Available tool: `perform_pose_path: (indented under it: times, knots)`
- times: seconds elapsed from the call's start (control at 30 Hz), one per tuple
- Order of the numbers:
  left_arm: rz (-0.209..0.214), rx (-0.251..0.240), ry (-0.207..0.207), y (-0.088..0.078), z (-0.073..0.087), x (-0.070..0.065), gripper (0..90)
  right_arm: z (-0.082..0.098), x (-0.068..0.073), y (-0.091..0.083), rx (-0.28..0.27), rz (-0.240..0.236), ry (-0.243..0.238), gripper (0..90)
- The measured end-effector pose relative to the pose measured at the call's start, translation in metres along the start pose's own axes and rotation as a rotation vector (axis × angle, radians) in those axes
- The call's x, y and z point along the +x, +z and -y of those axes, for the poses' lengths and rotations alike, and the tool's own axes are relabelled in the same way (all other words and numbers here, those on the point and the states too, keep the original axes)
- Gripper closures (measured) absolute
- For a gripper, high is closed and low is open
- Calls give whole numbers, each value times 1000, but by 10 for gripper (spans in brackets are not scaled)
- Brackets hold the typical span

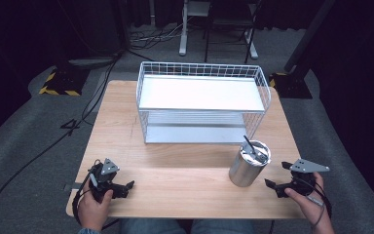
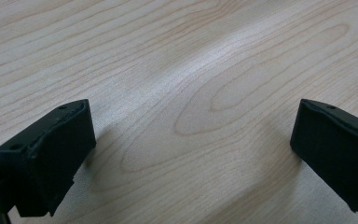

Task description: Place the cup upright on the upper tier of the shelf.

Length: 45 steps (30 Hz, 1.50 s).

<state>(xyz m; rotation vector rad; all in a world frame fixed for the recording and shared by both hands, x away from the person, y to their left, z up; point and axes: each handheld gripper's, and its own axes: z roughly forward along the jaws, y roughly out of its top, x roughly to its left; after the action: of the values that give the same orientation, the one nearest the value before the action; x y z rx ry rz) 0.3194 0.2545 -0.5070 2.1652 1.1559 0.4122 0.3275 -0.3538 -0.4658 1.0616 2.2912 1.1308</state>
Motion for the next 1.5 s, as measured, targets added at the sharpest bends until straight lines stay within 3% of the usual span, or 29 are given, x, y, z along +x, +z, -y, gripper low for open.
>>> perform_pose_path:
  times: [0.3,0.33,0.5,0.7,1.23,1.5]
  knots:
    - [1,2,-3,0,0,0,3,-14,15,-15,-57,-64,-35,0]
    - [3,2,-3,0,0,0,3,-18,19,-16,-80,-88,-40,0]
    - [1,2,-1,0,0,0,3,-25,26,-16,-130,-122,-50,0]
    - [-2,0,-2,0,0,0,3,-36,32,-9,-183,-132,-56,0]
    - [-15,-2,-15,1,0,-2,4,-48,38,26,-186,-155,-60,0]
    - [-18,-2,-19,1,0,-2,4,-48,41,37,-230,-167,-48,0]
